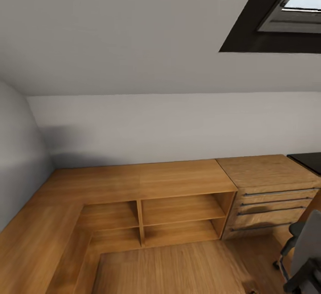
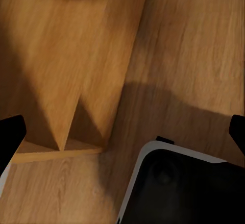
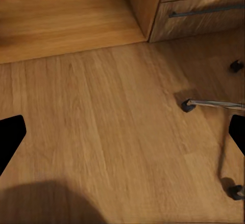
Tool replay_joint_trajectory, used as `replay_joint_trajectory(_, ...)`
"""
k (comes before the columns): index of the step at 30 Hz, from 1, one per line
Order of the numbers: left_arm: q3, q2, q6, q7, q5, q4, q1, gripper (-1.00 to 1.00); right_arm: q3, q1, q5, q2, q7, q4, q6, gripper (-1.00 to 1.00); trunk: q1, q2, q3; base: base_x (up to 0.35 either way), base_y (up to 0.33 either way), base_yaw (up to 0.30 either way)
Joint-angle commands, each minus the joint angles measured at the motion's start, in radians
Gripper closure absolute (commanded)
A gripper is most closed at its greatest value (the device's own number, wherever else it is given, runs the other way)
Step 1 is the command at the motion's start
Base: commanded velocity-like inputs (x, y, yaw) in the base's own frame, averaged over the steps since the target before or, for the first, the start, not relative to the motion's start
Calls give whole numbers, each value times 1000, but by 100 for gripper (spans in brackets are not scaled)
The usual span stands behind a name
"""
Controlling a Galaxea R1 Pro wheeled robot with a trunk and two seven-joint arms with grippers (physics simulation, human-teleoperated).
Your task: In the bedroom, organize the workspace by keeping the computer under the desk, ensuring the monitor is on the desk, placing the keyboard on the desk next to the monitor, placing the mouse on the desk next to the keyboard, moving the folder from the swivel chair onto the desk next to the mouse, stacking the notebook on top of the folder with the pen on top of the notebook, and positioning the swivel chair next to the desk.
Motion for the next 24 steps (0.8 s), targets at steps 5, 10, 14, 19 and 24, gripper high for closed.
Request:
replay_joint_trajectory(5,-8,0,-3,10,1,-2,-1,-100,8,-1,-6,0,-5,1,-2,-100,1,-2,-2,0,0,-269)
replay_joint_trajectory(10,-8,0,-3,9,1,-2,-1,-100,8,-1,-6,-1,-5,2,-2,-100,1,-2,-2,0,0,-269)
replay_joint_trajectory(14,-8,0,-3,10,1,-2,-1,-100,7,-1,-7,-2,-5,1,-2,-100,1,-2,-2,0,0,-269)
replay_joint_trajectory(19,-8,0,-3,10,1,-2,-1,-100,6,-1,-7,-2,-5,0,-2,-100,1,-2,-2,0,0,-269)
replay_joint_trajectory(24,-8,0,-3,9,1,-2,-1,-100,6,-1,-7,-2,-5,1,-2,-100,1,-2,-2,0,0,-269)
